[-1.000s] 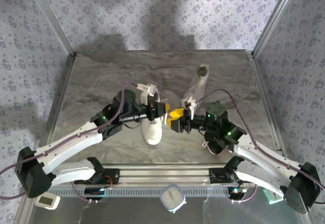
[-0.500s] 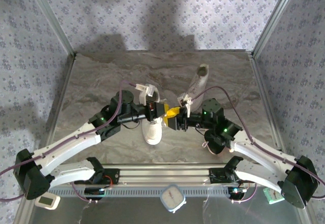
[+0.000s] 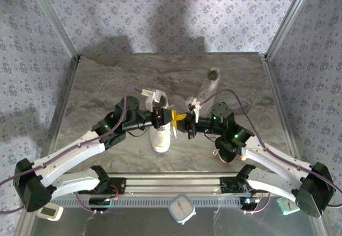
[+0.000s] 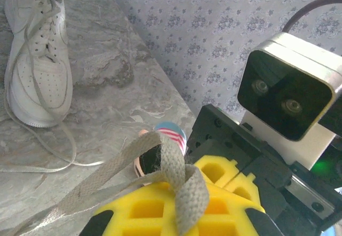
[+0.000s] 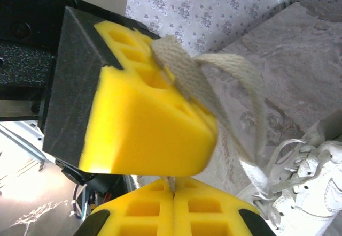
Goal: Tie the shoes
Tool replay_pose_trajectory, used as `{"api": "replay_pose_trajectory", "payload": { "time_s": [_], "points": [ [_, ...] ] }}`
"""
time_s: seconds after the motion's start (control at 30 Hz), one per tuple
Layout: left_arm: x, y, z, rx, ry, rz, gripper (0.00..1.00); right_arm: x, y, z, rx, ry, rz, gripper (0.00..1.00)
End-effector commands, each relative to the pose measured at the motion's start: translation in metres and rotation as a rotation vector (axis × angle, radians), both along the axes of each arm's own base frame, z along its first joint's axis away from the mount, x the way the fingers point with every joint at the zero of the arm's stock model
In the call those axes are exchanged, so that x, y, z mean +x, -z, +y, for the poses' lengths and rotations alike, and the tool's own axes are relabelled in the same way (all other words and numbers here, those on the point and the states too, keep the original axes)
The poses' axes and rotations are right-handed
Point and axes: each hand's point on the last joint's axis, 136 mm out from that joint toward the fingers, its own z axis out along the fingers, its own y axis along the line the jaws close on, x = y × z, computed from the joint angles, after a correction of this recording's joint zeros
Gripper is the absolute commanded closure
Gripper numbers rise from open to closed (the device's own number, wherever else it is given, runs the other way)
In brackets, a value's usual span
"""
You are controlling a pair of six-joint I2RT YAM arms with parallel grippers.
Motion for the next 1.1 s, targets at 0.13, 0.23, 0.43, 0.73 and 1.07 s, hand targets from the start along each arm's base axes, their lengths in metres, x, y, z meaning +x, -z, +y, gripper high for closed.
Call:
{"api": "replay_pose_trajectory", "payload": {
  "time_s": [0.13,0.23,0.43,0.73,1.07],
  "points": [
    [-0.005,-0.007,0.004,-0.023,0.009,-0.021,0.87,0.004,-0.024,-0.009,0.019,0.064,-0.053,1.00],
    [-0.005,-0.007,0.005,-0.021,0.010,-0.024,0.87,0.007,-0.024,-0.011,0.010,0.091,-0.053,1.00],
    [-0.005,-0.006,0.007,-0.020,0.005,-0.027,0.87,0.019,-0.023,-0.024,-0.020,0.192,-0.059,1.00],
    [-0.005,-0.005,0.009,-0.012,-0.001,-0.032,0.88,0.035,-0.023,-0.041,-0.054,0.330,-0.049,1.00],
    [0.006,-0.004,0.052,0.106,-0.166,-0.094,1.00,0.058,-0.026,-0.090,-0.174,0.621,-0.031,1.00]
  ]
}}
